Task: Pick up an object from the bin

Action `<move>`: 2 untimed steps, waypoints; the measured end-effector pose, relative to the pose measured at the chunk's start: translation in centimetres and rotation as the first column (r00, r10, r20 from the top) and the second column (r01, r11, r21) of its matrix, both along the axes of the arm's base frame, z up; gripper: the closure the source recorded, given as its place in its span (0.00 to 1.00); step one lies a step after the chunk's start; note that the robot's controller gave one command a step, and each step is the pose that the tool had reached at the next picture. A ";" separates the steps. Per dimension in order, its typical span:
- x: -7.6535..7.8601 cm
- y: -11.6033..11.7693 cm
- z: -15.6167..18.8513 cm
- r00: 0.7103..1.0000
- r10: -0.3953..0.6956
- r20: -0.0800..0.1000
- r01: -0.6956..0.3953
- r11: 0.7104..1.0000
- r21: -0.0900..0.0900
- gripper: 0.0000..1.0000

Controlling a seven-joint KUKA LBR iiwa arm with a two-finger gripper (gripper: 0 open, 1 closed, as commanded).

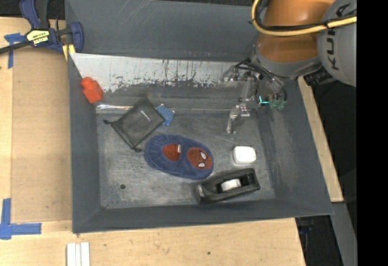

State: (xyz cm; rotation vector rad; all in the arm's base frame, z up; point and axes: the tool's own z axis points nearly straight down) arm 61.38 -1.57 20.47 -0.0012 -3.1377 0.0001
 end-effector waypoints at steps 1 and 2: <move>-4.9 3.7 -11.9 0.981 0.196 0.017 -0.196 0.981 -0.004 0.00; -5.1 3.7 -12.0 0.981 0.196 0.008 -0.196 0.981 -0.003 1.00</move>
Offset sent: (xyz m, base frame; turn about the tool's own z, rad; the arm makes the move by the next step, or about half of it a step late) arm -0.0581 0.0420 -0.1347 -0.2013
